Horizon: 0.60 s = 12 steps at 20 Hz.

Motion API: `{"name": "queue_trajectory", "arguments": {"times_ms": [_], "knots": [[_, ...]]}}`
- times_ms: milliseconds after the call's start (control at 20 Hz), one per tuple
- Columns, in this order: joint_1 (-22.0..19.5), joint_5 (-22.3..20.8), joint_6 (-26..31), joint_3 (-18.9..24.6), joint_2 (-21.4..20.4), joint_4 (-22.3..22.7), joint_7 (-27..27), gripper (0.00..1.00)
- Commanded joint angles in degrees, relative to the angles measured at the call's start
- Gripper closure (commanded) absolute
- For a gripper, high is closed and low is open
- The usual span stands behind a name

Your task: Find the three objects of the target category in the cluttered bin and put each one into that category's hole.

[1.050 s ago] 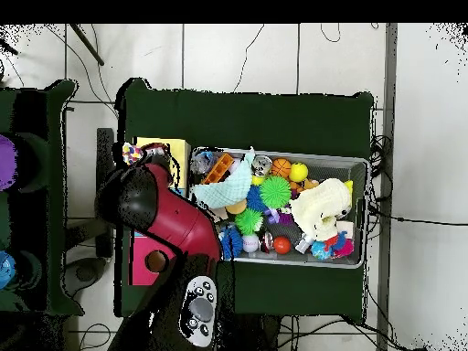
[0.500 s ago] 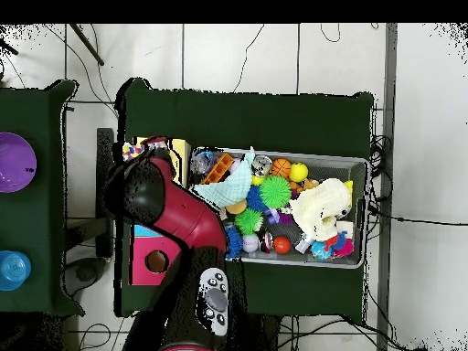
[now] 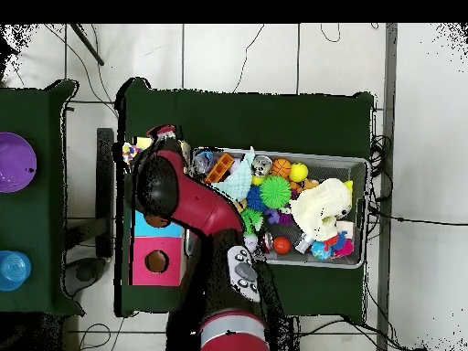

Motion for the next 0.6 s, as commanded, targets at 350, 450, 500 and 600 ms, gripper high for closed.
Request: {"name": "queue_trajectory", "arguments": {"times_ms": [350, 450, 500, 600], "knots": [[-10.71, -16.42, -14.49, 17.81, 11.42, 1.16, 13.83, 1.00], [-11.31, -16.94, -14.87, 18.47, 11.25, 1.63, 14.08, 1.00], [-11.63, -17.26, -15.09, 18.79, 11.43, 1.77, 14.11, 1.00], [-11.49, -16.78, -14.85, 18.89, 10.49, 2.52, 14.15, 1.00]]}}
